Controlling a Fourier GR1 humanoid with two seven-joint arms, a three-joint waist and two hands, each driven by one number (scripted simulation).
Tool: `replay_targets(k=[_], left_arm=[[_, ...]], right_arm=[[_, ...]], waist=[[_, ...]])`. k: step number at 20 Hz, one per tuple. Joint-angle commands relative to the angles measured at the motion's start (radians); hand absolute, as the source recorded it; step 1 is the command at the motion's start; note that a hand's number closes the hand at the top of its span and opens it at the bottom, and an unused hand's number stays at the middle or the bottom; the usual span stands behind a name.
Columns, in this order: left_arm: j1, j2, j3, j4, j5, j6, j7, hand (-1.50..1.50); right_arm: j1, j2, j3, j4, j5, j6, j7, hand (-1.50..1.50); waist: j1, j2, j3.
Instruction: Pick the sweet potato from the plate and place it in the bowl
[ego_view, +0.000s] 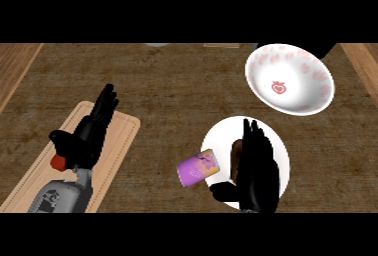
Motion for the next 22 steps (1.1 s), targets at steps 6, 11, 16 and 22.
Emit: replay_targets(k=[6,11,16,22], left_arm=[[0.02,-0.062,-0.002,0.018,-0.063,-0.009,-0.02,0.0],[0.024,-0.039,0.035,-0.061,-0.054,-0.039,0.063,0.0],[0.065,-0.111,-0.004,-0.023,-0.117,-0.022,-0.023,0.0],[-0.046,-0.092,0.075,0.009,-0.091,-0.06,0.06,0.0]], right_arm=[[0.084,0.004,0.039,-0.007,-0.053,-0.135,-0.056,-1.5],[0.157,0.003,0.021,-0.048,-0.082,-0.155,-0.132,-1.5],[0.088,0.004,-0.007,-0.002,-0.123,-0.173,-0.098,-1.5],[0.16,0.004,-0.061,0.056,-0.18,-0.27,-0.237,-1.5]], waist=[[0.0,0.0,0.0],[0.0,0.0,0.0],[0.001,0.0,0.0],[-0.002,0.001,0.0]])
